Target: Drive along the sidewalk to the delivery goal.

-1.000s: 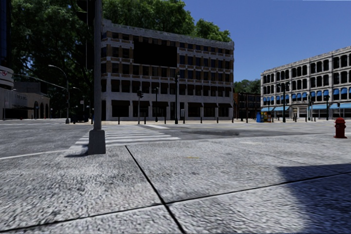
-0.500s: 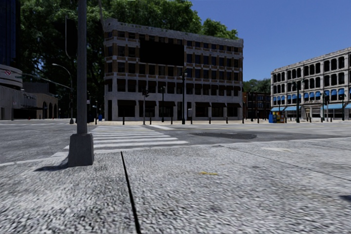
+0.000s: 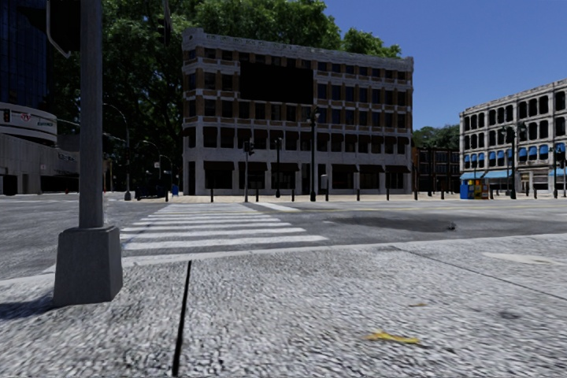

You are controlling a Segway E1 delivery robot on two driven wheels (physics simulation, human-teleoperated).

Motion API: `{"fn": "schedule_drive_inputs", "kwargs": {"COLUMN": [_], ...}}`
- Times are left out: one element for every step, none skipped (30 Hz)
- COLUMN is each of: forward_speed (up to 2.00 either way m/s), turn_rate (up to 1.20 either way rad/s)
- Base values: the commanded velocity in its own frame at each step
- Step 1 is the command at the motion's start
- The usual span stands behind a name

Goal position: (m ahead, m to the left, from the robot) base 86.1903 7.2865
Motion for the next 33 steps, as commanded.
{"fn": "schedule_drive_inputs", "kwargs": {"forward_speed": [2.00, 2.00, 2.00, 2.00, 2.00, 2.00, 2.00, 2.00, 2.00, 2.00, 2.00, 2.00, 2.00, 2.00, 2.00, 2.00, 2.00, 2.00, 2.00, 2.00, 2.00, 2.00, 2.00, 2.00, 2.00, 2.00, 2.00, 2.00, 2.00, 2.00, 2.00, 2.00, 2.00], "turn_rate": [0.13, 0.13, 0.13, 0.13, 0.13, 0.13, 0.13, 0.13, 0.14, 0.20, 0.27, 0.27, 0.32, 0.33, 0.33, 0.33, 0.33, 0.33, 0.33, 0.33, 0.33, 0.34, 0.38, 0.38, 0.38, 0.38, 0.39, 0.39, 0.39, 0.39, 0.39, 0.39, 0.39]}}
